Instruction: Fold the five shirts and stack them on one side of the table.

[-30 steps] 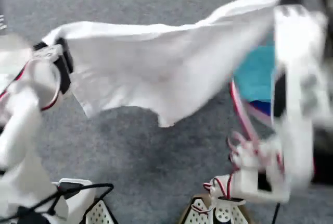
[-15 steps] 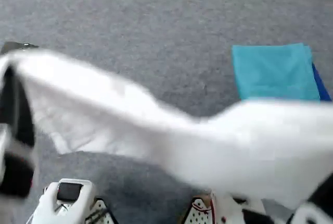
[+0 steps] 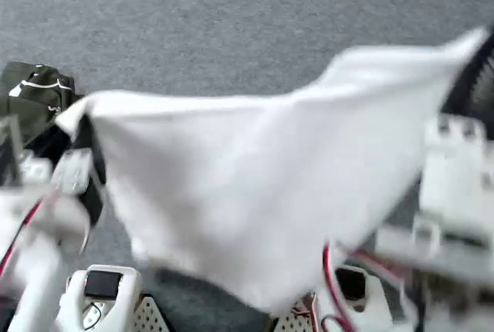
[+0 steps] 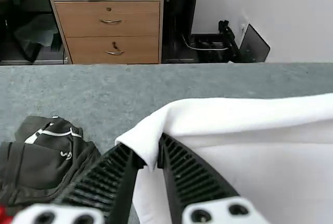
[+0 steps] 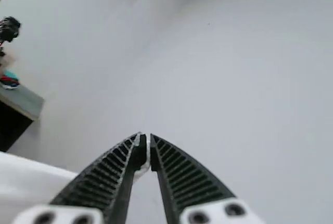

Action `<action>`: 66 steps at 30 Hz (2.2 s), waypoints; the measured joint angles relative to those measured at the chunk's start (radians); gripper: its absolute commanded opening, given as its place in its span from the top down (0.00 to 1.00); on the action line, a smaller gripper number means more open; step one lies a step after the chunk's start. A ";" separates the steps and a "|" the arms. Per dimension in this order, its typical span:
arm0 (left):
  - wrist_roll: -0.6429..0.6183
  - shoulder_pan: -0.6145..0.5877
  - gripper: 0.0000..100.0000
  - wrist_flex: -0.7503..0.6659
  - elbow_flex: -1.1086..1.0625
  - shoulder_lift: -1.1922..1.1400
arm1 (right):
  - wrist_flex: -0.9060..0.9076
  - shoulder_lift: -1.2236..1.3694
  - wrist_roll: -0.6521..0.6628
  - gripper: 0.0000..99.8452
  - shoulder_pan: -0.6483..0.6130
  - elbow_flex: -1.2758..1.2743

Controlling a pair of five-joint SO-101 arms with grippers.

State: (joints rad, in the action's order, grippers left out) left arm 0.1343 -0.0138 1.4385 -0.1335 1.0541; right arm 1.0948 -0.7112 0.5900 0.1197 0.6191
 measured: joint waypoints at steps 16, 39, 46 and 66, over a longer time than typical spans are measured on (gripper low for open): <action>-0.040 -0.201 0.98 -0.726 0.040 -0.910 | -0.651 0.557 0.127 1.00 -0.241 -0.493; 0.043 -0.160 0.98 0.040 1.148 -1.726 | 0.473 1.355 0.112 1.00 -0.241 0.667; 0.054 -0.146 0.98 0.215 1.166 -1.794 | 0.677 1.349 0.021 1.00 -0.250 0.687; 0.083 -0.175 0.98 0.308 0.908 -1.801 | 0.269 0.511 0.009 1.00 -0.249 -0.835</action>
State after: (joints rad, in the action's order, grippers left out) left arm 0.2171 -0.1887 1.7469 0.7748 -0.7472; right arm 1.3633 -0.2002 0.5992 -0.1289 -0.2156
